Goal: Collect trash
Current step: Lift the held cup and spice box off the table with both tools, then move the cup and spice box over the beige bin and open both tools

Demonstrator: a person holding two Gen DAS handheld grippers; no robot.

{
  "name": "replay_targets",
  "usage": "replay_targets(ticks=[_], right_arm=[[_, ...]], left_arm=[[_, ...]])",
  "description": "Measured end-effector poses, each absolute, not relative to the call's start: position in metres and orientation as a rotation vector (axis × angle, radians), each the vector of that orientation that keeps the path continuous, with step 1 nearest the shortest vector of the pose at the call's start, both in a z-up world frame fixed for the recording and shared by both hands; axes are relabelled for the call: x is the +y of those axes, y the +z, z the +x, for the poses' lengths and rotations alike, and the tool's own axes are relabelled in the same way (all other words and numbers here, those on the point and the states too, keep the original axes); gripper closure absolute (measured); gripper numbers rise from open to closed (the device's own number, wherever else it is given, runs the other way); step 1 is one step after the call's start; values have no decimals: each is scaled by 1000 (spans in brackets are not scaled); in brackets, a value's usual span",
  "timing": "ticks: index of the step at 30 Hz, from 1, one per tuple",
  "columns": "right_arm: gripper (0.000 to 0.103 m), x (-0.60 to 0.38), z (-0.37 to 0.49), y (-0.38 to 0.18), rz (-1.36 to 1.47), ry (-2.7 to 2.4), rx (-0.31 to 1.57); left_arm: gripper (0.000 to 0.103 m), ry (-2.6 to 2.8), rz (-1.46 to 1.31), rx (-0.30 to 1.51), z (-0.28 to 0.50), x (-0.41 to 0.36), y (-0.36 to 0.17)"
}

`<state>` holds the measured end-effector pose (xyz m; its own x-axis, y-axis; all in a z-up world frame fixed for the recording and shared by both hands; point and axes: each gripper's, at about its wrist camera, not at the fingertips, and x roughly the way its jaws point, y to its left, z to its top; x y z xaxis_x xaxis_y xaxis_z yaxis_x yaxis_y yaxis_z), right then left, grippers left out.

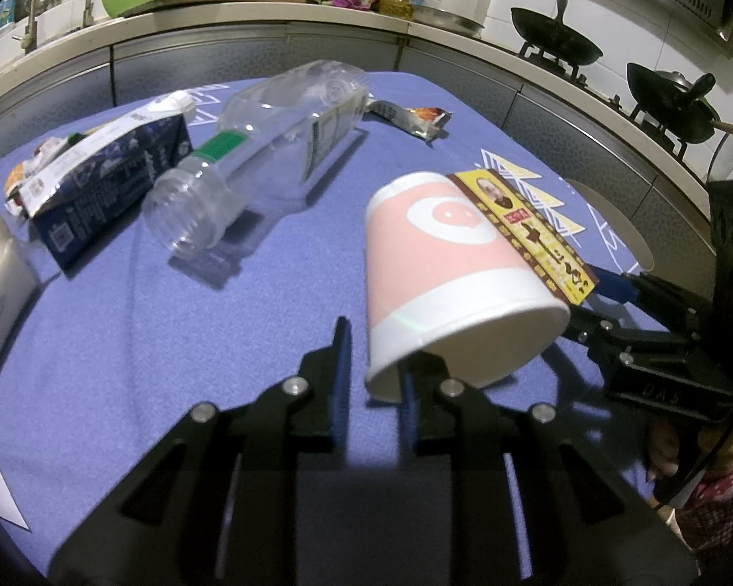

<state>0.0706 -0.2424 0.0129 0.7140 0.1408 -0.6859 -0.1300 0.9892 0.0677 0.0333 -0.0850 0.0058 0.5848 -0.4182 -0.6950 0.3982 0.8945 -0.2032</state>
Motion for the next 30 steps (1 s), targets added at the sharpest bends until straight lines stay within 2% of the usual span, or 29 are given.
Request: replay_targets(ticks=[9,11,20,27,30], right_arm=[[38,-236,75,14,11,169,778],[46,-236,74,14,10,166,776],[48,-240,70,14,38,150,756],[48,-241,70,15,46,150,752],[48,-243,69,16,74,155,758]], left_arm=[[85,-473,-20,815,33,-86,6],[85,-473,-20,814,33,-85,6],[85,-469,-11,811,33,-85,6],[98,-473,-18,785,30,-82,8],[98,-494,-24,786,31,-80,10]])
